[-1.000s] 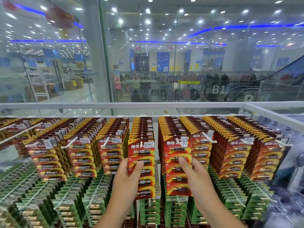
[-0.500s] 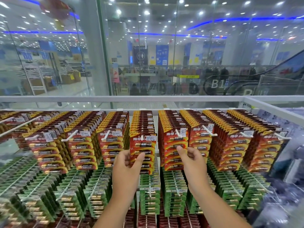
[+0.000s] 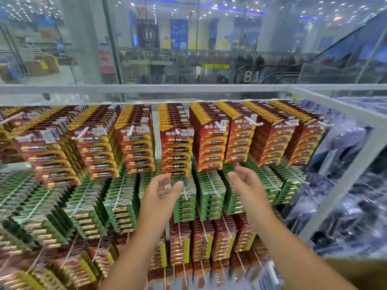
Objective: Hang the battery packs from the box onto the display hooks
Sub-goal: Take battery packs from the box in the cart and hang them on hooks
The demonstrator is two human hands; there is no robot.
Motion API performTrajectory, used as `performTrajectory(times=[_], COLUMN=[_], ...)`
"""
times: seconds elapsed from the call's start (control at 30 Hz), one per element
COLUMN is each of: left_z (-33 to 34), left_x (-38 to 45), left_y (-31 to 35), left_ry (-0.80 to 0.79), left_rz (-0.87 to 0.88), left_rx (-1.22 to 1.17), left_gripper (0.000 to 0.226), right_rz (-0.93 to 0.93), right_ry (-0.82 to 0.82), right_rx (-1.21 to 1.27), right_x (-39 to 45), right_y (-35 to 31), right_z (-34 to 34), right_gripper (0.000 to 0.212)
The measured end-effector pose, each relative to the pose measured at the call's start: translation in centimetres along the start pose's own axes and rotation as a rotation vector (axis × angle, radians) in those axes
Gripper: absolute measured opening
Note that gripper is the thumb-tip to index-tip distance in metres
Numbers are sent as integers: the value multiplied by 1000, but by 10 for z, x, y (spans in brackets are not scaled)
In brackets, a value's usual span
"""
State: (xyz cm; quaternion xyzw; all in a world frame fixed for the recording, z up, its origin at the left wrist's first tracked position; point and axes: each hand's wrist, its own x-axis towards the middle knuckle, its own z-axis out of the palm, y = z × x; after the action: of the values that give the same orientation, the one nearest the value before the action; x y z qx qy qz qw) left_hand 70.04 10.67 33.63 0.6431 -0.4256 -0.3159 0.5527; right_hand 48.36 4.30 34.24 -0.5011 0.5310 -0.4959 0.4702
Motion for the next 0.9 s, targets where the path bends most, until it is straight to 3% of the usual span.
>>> performTrajectory(times=[0.33,0.47,0.6,0.9], left_z=[77,131,198,347], left_x=[-87,-137,-191,-333], left_y=[-18,-20,-16,-18], left_ry=[-273,-351,-413,-432], left_rz=[-66,-63,-91,-162], left_rx=[-93,-59,-50,26], left_gripper=[24,23,20,11], right_rz=[132,145,161,278], right_ry=[236,333,414,431], right_rx=[-21,-3,21,27], right_x=[-93,-129,-165,-230], right_y=[57,79,97,155], right_z=[-107,-188,-279,-478], right_gripper=[12,18,8,9])
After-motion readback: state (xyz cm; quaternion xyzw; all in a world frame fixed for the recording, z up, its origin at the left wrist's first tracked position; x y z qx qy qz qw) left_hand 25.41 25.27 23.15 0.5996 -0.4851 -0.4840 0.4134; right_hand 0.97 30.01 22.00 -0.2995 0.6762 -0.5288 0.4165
